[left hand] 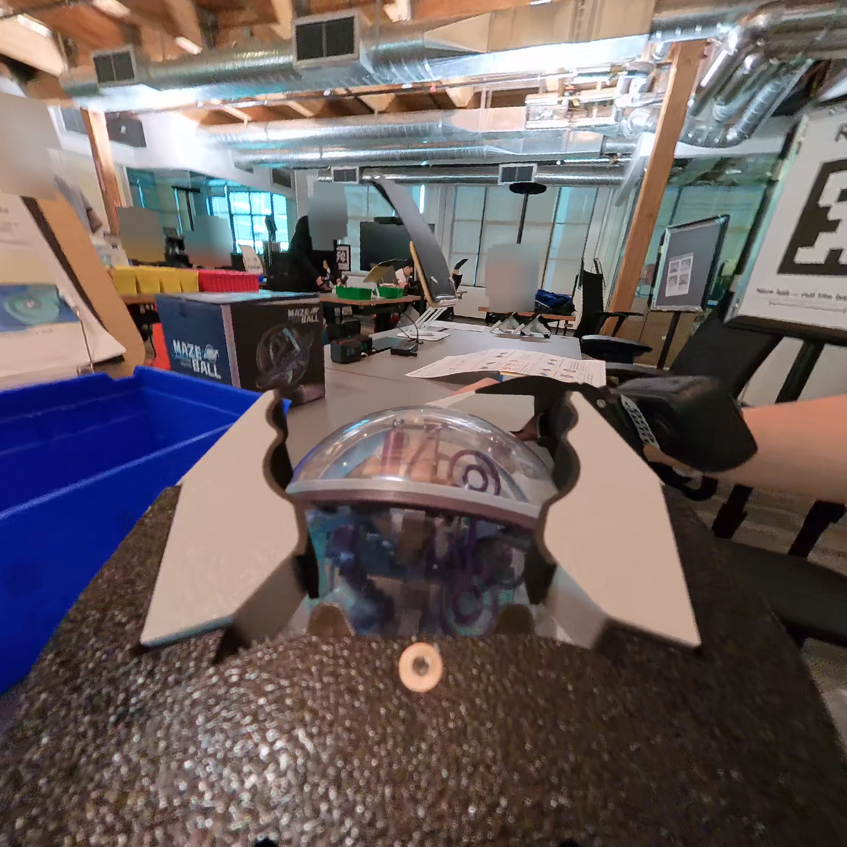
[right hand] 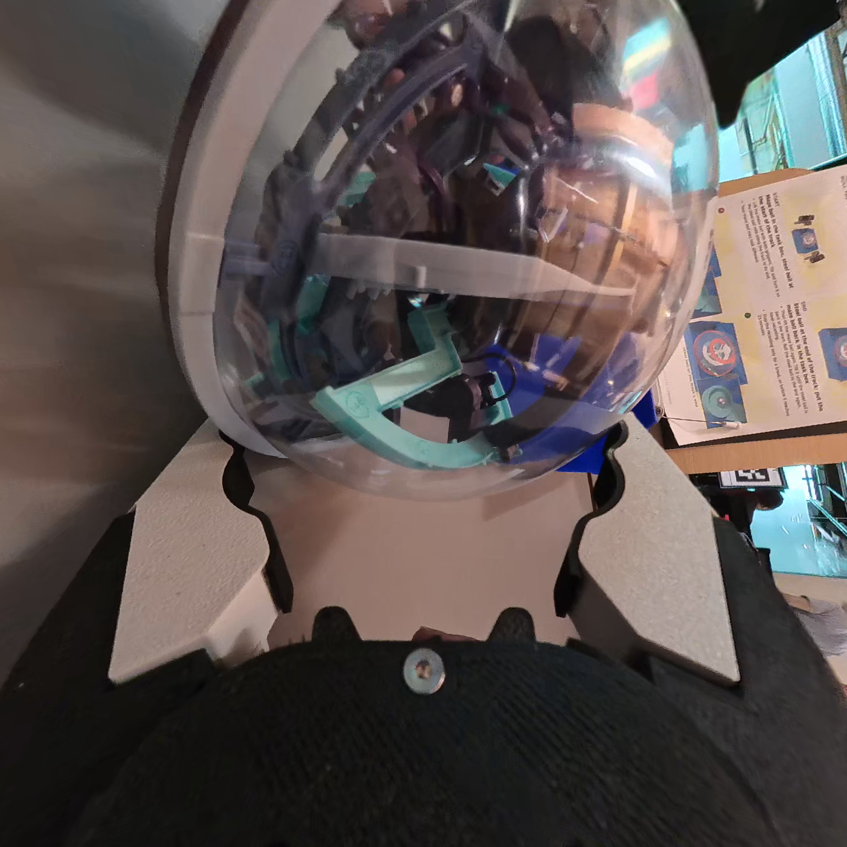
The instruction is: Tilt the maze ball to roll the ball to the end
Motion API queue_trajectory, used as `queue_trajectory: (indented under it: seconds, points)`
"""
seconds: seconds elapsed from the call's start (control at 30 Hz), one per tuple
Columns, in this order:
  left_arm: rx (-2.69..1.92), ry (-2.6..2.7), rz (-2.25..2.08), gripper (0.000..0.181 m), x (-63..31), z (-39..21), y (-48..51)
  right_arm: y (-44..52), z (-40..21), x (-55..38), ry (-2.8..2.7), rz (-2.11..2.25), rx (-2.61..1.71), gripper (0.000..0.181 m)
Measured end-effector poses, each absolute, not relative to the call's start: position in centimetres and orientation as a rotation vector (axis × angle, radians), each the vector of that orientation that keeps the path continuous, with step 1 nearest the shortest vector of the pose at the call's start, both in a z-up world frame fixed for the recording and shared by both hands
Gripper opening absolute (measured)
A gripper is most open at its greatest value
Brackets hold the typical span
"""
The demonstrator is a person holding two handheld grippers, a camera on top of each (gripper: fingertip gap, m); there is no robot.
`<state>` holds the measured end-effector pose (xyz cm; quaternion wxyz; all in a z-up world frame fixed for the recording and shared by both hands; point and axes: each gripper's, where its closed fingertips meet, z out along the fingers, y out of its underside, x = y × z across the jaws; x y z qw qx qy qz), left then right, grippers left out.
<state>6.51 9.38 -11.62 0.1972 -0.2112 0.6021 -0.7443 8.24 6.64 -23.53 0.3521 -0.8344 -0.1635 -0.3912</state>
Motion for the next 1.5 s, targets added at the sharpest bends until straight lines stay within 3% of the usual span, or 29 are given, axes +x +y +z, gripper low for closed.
queue_trajectory:
  seconds: [0.13, 0.3, 0.43, 1.5]
  points:
    - [-0.858, 1.727, -2.119, 0.144, 8.0, -12.4, 9.3, 6.7, -23.3, 8.0, -0.457, -1.053, -2.124, 0.15]
    - [-1.035, 1.84, -2.022, 0.157, 8.7, -13.6, 8.8, 7.1, -22.8, 7.4, -0.527, -1.139, -2.072, 0.15]
    - [-1.001, 1.957, -1.83, 0.155, 8.6, -15.3, 8.0, 7.6, -22.5, 6.8, -0.534, -1.108, -2.054, 0.158]
    - [-1.048, 2.508, -1.237, 0.156, 11.2, -18.4, 3.4, 4.8, -23.9, 7.9, -0.062, -0.576, -2.106, 0.157]
